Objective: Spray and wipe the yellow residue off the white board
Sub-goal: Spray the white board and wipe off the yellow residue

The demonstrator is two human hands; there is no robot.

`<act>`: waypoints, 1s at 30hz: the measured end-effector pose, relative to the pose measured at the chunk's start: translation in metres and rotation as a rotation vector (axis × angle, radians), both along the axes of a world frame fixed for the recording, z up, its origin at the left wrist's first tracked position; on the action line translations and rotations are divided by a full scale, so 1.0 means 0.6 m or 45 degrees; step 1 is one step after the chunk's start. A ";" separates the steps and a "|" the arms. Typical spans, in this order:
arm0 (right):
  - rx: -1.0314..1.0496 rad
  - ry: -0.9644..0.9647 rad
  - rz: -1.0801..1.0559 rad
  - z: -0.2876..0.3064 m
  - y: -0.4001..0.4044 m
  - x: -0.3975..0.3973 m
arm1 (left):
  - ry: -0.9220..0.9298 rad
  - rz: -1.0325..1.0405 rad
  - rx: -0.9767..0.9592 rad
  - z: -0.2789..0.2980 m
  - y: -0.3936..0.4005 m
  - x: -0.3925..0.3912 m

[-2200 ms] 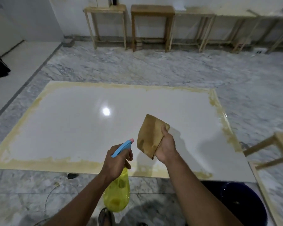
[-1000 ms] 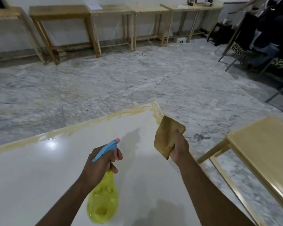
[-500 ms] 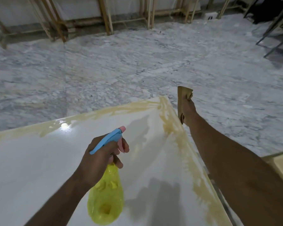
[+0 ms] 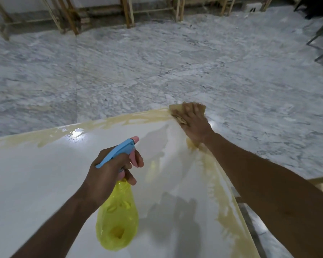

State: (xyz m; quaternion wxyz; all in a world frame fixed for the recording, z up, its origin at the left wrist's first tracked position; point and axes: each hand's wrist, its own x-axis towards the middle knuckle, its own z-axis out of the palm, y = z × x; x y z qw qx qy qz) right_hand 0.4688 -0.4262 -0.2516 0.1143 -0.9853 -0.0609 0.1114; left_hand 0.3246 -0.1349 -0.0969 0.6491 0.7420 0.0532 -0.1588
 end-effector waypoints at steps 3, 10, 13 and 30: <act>-0.035 0.014 0.117 0.002 -0.012 -0.050 | 0.008 -0.015 -0.013 0.007 -0.016 -0.011; -0.101 0.030 0.201 0.014 -0.025 -0.166 | 0.026 -0.097 -0.038 0.033 -0.045 -0.055; -0.083 0.044 0.212 0.010 -0.032 -0.225 | 0.040 -0.146 -0.049 0.045 -0.050 -0.083; -0.102 0.048 0.096 0.017 -0.041 -0.611 | 0.026 -0.399 -0.044 0.078 -0.036 -0.281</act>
